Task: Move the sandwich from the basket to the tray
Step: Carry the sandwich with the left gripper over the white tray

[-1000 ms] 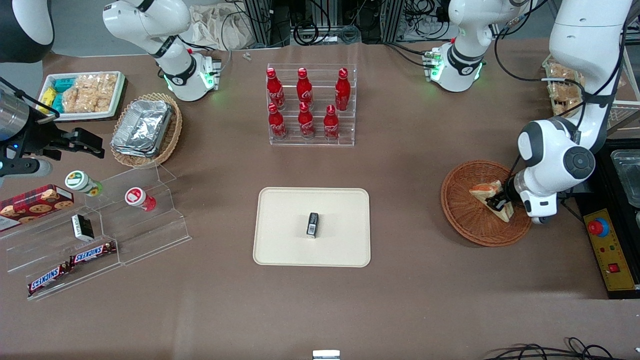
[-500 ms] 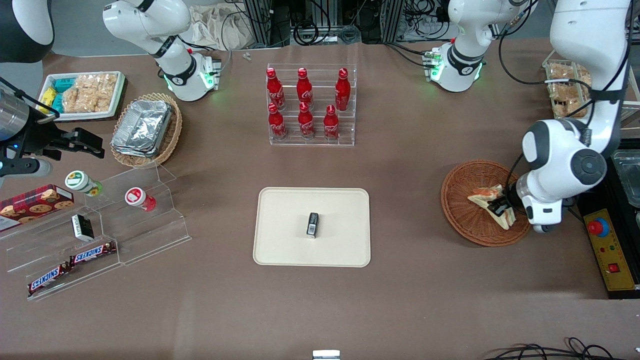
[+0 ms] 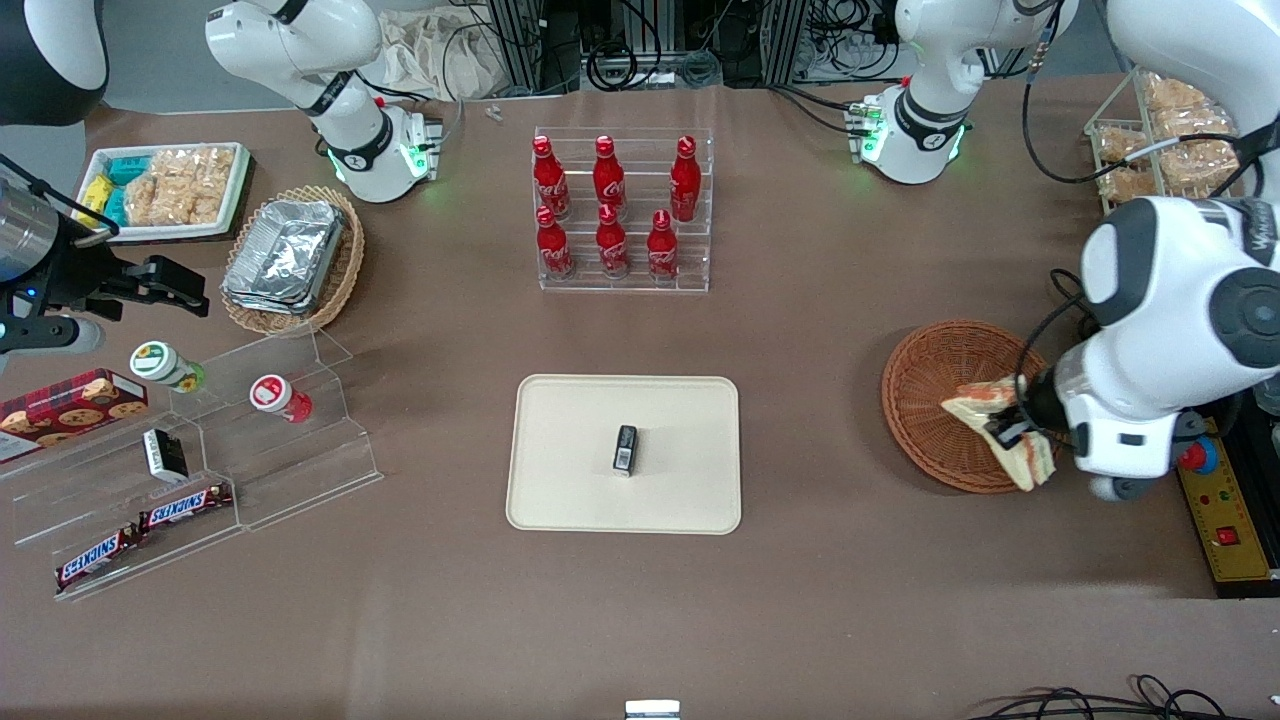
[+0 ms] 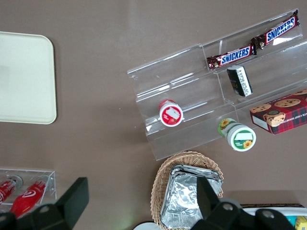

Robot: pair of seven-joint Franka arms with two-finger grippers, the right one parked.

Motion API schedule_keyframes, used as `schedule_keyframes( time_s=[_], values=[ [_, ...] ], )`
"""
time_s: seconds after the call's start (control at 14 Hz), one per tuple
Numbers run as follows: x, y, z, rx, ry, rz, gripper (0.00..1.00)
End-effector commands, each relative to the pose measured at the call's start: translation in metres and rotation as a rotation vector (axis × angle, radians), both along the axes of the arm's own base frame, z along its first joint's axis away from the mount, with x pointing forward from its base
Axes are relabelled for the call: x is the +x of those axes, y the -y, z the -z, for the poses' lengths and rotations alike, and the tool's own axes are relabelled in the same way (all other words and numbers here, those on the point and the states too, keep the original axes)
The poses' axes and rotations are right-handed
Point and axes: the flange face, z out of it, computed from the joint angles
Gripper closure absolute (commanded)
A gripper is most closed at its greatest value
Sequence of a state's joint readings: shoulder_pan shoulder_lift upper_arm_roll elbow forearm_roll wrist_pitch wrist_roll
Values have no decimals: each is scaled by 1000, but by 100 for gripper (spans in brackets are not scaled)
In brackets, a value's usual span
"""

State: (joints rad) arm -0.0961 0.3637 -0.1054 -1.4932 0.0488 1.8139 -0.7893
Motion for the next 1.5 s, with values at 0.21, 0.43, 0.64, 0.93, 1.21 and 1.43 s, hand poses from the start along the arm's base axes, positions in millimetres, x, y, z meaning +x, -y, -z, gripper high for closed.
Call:
schedule_keyframes(
  time_s=[0.21,0.43,0.64,0.93,1.21,1.43],
  values=[
    [26,172,78,8,-33,227,100],
    [11,232,141,-55,-52,286,100],
    [-20,284,187,-42,-100,371,99],
    [-47,328,235,-40,-95,440,99],
    [-47,328,245,-36,-101,474,56],
    [-42,322,237,-30,-87,462,0]
  ],
)
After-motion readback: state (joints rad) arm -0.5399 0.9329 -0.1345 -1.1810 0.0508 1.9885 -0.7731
